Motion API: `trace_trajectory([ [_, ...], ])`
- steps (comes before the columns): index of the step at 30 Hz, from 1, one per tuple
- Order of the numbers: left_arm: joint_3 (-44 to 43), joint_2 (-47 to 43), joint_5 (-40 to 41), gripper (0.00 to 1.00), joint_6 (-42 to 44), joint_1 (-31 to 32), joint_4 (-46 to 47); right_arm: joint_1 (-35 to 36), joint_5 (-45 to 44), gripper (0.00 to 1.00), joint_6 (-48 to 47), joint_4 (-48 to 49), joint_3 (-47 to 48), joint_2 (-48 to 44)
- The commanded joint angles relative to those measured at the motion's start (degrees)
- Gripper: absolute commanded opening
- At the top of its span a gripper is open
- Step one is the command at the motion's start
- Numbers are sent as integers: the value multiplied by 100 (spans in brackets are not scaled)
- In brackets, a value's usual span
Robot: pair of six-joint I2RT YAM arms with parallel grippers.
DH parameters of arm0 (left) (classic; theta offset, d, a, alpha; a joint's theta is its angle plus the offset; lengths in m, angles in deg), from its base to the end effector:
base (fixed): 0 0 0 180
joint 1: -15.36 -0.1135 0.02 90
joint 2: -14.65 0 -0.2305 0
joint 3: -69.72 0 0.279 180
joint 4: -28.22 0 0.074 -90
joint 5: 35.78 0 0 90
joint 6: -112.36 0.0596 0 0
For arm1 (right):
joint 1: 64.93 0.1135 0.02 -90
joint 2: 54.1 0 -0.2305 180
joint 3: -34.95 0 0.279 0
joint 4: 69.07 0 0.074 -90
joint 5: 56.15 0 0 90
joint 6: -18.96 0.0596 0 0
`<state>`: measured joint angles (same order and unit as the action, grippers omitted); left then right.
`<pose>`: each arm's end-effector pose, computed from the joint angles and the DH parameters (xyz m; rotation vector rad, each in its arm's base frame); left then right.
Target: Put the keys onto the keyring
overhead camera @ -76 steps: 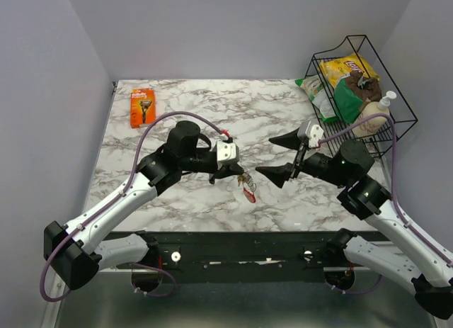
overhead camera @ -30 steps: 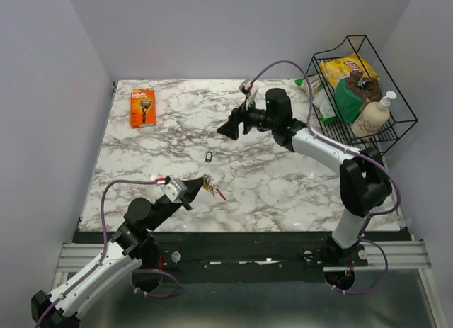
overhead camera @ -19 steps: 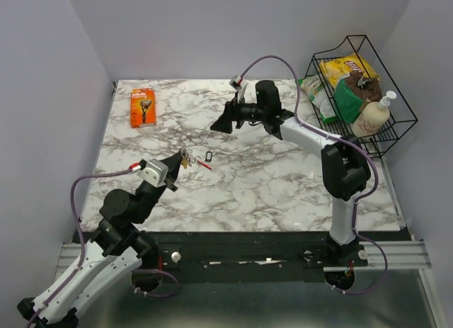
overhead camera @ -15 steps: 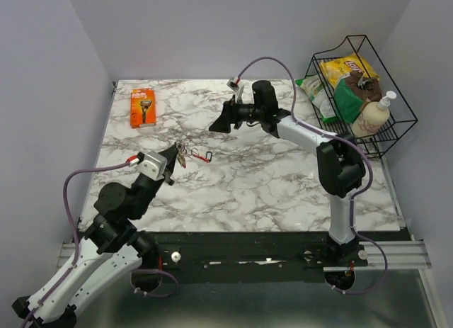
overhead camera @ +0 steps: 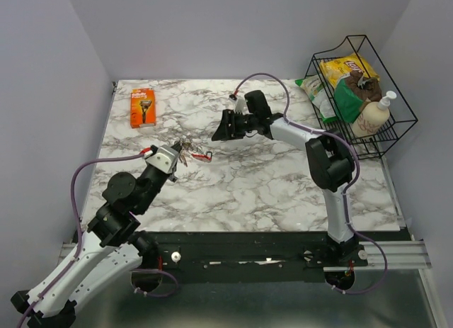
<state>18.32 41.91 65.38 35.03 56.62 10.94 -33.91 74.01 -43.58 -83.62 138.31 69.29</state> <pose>0.1589 -0.1240 0.3490 0.5152 1.3648 -0.2664 0.4150 0.2944 0.1425 -0.5094 2.2698 1.3148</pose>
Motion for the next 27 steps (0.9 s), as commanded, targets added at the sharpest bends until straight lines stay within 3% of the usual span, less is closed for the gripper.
trace_trajectory([
  [1,-48,-55,-43,0,43,-21,214,184,-667,67,110,-850,398,281],
  [5,4,-107,-192,0,17,-30,258,176,-966,65,172,-1131,530,413],
  [13,48,-116,-377,0,-10,-30,311,299,-1063,52,172,-1404,873,703],
  [27,57,-301,-421,0,-45,-30,284,475,-1230,46,251,-1949,1523,1240],
])
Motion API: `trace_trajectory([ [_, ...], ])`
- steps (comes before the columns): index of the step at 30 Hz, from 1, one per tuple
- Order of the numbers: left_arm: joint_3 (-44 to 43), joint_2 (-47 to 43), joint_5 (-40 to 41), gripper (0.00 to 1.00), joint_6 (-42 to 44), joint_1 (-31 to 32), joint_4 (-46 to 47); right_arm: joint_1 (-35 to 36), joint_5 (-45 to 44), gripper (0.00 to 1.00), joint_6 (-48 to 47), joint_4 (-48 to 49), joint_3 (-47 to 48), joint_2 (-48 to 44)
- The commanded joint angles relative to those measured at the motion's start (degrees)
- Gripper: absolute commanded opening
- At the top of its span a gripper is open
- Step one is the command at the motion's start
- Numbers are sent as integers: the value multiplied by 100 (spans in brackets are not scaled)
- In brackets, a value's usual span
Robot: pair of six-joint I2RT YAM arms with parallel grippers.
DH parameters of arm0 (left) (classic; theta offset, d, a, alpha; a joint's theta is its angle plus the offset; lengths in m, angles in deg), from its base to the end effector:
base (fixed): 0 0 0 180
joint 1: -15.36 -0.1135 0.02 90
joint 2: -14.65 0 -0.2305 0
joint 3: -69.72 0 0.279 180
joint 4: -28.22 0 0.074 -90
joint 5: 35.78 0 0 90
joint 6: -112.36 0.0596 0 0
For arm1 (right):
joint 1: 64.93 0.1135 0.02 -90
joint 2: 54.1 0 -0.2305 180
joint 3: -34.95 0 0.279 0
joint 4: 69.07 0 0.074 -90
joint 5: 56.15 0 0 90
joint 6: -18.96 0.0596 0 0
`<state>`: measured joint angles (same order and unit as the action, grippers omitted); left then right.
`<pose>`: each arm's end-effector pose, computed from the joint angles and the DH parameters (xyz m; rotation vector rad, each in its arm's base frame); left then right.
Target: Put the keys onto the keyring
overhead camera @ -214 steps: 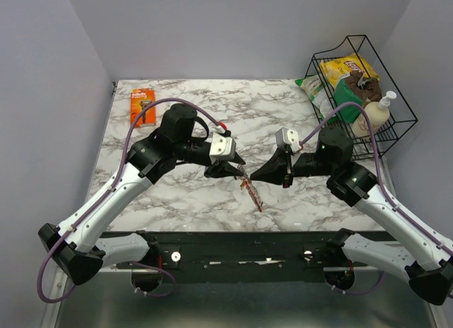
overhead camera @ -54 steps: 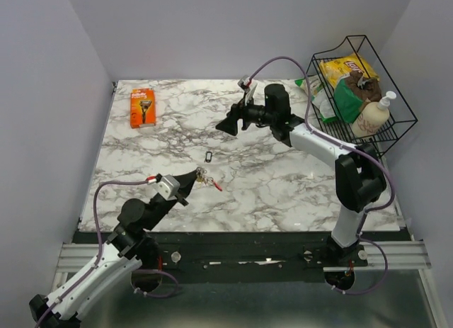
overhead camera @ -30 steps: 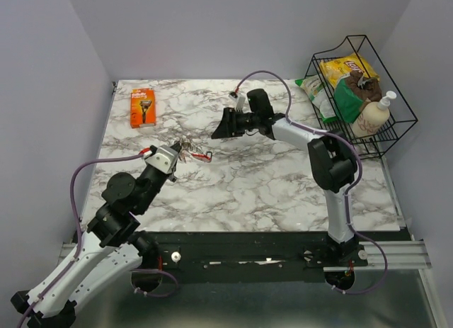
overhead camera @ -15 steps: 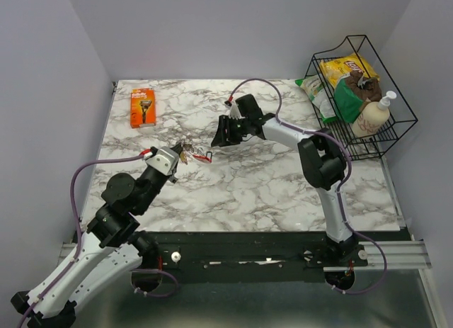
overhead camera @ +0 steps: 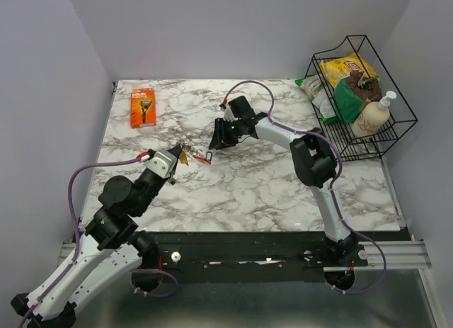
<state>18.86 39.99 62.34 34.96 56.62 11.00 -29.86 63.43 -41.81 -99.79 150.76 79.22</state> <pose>0.1522 -0.1223 0.3516 0.5429 1.3280 -0.3109 0.4153 0.3275 0.1034 -0.3901 2.5573 1.0980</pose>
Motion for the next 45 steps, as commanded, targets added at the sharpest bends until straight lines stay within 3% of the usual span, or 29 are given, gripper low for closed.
trace_trajectory([
  [1,-6,-117,-118,0,-38,-21,269,79,-181,45,74,-340,321,282],
  [9,-41,-161,-170,0,-38,-30,199,97,-339,44,65,-454,488,405],
  [22,-76,-258,-162,0,-21,-30,84,176,-234,34,91,-578,735,652],
  [28,-103,-249,-170,0,-12,-21,75,176,-242,24,74,-630,779,661],
  [35,-120,-232,-179,0,-3,-30,58,176,-120,1,21,-639,823,704],
  [45,-85,-232,-162,0,14,-30,-47,185,-128,0,-190,-393,559,318],
])
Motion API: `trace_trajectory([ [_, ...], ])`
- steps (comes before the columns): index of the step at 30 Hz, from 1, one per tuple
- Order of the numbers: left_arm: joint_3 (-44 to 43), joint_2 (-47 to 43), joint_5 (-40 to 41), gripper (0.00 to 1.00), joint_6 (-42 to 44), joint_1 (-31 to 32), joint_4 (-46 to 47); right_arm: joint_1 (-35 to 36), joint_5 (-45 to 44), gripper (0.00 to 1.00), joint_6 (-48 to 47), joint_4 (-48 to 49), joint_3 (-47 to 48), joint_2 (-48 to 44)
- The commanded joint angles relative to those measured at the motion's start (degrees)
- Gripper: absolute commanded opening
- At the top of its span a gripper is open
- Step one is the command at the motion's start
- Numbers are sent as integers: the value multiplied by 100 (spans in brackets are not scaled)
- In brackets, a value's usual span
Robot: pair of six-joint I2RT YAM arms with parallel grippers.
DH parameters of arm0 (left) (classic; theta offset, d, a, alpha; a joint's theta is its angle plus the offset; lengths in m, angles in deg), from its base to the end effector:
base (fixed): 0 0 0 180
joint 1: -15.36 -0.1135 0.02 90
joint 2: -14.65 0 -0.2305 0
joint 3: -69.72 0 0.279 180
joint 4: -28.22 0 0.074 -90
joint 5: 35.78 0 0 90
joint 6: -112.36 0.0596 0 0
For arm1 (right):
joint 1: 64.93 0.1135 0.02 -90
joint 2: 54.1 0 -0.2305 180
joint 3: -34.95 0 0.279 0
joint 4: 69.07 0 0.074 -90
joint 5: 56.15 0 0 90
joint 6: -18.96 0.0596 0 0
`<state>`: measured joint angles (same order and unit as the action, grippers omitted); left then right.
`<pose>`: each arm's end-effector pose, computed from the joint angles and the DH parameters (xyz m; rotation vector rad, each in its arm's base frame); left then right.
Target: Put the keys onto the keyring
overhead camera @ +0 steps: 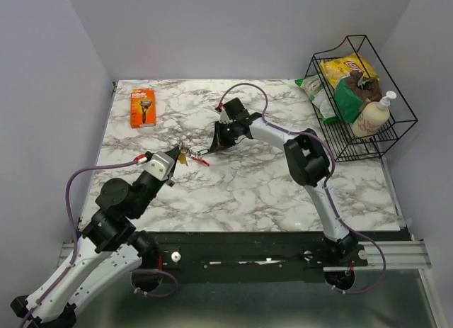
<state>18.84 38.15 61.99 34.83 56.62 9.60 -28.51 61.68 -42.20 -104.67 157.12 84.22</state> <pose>0.1465 -0.1178 0.3540 0.5423 1.3198 -0.3187 0.4169 0.3421 0.0897 -0.4011 2.6209 1.0451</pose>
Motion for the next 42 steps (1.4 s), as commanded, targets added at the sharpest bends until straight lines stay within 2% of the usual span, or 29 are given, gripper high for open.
trace_trajectory([
  [1,-66,-39,-127,0,19,-21,92,40,81,0,-168,94,-86,-200],
  [8,-22,-4,-162,0,27,-30,84,58,90,4,-160,86,-165,-209],
  [10,-21,-4,-188,0,1,-30,92,49,91,15,-142,94,-165,-200],
  [12,-13,5,-206,0,10,-30,84,49,29,23,-133,86,-165,-209],
  [15,-30,-4,-197,0,-8,-30,57,49,-23,32,-124,86,-165,-209],
  [18,-30,5,-197,0,-8,-21,66,49,-24,36,-116,86,-147,-183],
  [29,-39,5,-206,0,-8,-21,66,49,169,36,-1,234,-121,-51],
  [34,-39,-4,-188,0,-16,-30,48,49,284,27,87,331,-139,-25],
  [42,-39,-13,-171,0,1,-30,48,49,293,24,166,437,-182,-16],
])
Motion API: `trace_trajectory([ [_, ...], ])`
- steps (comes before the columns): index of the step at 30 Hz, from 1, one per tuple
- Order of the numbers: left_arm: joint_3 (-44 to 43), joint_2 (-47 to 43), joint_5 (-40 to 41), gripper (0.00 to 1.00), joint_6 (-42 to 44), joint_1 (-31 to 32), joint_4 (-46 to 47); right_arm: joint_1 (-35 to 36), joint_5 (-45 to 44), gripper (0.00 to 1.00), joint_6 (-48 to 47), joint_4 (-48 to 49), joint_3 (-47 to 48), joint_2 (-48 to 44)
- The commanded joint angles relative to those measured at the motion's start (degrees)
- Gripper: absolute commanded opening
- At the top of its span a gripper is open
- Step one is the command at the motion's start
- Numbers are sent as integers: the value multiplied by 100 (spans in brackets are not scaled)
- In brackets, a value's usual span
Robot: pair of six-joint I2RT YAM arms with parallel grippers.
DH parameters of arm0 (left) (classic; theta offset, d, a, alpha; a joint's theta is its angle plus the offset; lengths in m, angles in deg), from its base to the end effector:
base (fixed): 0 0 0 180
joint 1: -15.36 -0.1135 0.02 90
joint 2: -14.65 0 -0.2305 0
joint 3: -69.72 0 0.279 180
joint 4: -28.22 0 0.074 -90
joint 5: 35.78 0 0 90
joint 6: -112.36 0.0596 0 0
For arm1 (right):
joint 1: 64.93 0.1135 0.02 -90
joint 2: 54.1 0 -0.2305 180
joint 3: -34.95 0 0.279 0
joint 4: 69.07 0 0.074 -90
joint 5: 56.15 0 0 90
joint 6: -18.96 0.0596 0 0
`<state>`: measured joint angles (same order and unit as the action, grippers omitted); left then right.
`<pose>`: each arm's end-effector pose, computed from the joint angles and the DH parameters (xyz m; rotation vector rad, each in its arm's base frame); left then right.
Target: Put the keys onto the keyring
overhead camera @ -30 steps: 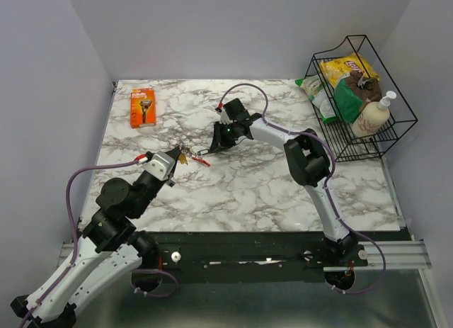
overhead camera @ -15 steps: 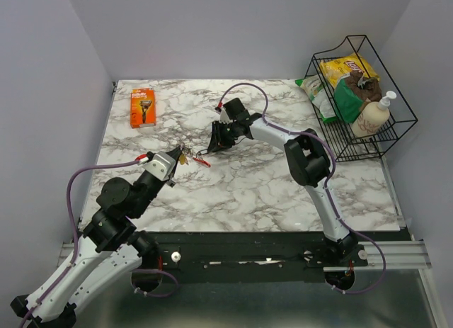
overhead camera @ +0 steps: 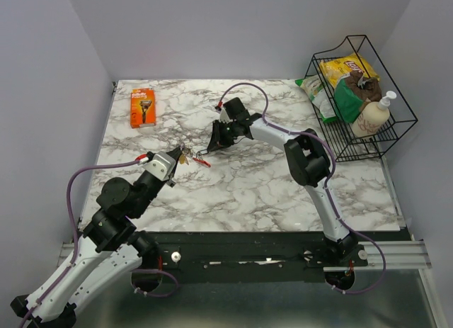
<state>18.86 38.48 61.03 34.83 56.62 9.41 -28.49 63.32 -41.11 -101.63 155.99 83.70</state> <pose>0.1471 -0.1196 0.3525 0.5598 1.3229 -0.3289 0.4170 0.3443 0.0924 -0.4013 2.5855 1.1015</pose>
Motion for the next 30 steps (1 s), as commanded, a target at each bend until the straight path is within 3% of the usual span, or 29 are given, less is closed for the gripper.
trace_trajectory([
  [1,-41,-54,-74,0,1,-30,59,47,137,24,48,142,-86,37],
  [20,-50,-90,-92,0,1,-30,42,82,-91,22,-75,1,-131,54],
  [26,-94,-125,-92,0,1,-30,-55,99,-56,1,-75,1,-25,116],
  [30,-103,-142,-92,0,-8,-21,-90,117,-3,0,-207,28,-86,2],
])
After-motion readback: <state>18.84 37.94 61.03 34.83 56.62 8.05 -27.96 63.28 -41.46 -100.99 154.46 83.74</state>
